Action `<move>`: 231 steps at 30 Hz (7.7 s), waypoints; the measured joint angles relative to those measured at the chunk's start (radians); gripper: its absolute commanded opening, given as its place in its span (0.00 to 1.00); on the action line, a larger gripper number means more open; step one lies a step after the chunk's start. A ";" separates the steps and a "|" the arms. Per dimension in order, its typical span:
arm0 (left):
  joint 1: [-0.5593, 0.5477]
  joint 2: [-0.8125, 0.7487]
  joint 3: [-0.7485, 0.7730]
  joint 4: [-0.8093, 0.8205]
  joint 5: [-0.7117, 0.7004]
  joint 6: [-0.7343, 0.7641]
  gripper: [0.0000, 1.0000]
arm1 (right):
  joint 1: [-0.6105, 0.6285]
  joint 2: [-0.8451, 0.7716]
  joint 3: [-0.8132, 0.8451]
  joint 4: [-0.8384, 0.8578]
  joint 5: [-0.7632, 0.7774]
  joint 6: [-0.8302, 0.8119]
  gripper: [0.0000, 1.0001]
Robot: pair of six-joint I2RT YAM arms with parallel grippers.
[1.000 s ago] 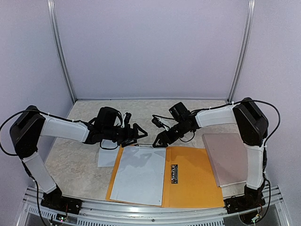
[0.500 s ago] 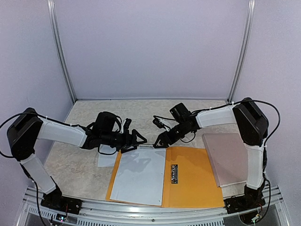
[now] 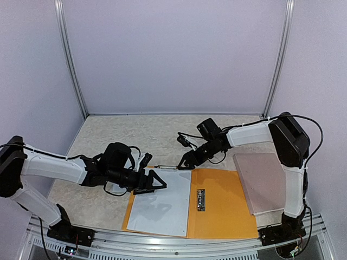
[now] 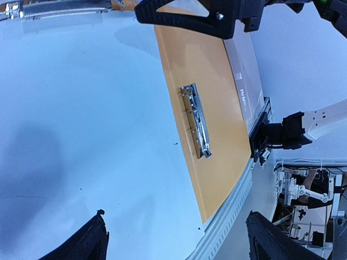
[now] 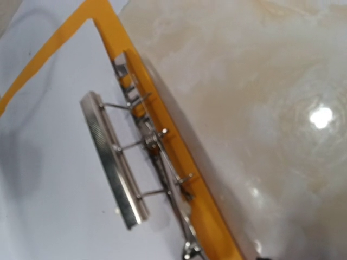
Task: Put the files into the folder
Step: Close the spring clip on the folder, then adjust the file in the spring clip on the folder.
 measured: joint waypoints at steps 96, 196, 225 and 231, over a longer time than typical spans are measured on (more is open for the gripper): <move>-0.054 0.109 -0.054 0.021 -0.062 -0.040 0.84 | 0.019 0.039 -0.023 0.104 -0.099 0.125 0.63; -0.093 0.078 0.032 -0.104 -0.144 -0.005 0.91 | 0.051 -0.212 -0.187 0.056 -0.034 0.135 0.62; 0.080 -0.360 -0.018 -0.356 -0.439 -0.014 0.96 | 0.301 -0.216 -0.285 0.022 0.001 0.132 0.59; 0.097 -0.400 -0.018 -0.387 -0.445 -0.013 0.96 | 0.301 -0.186 -0.251 -0.019 0.029 0.121 0.59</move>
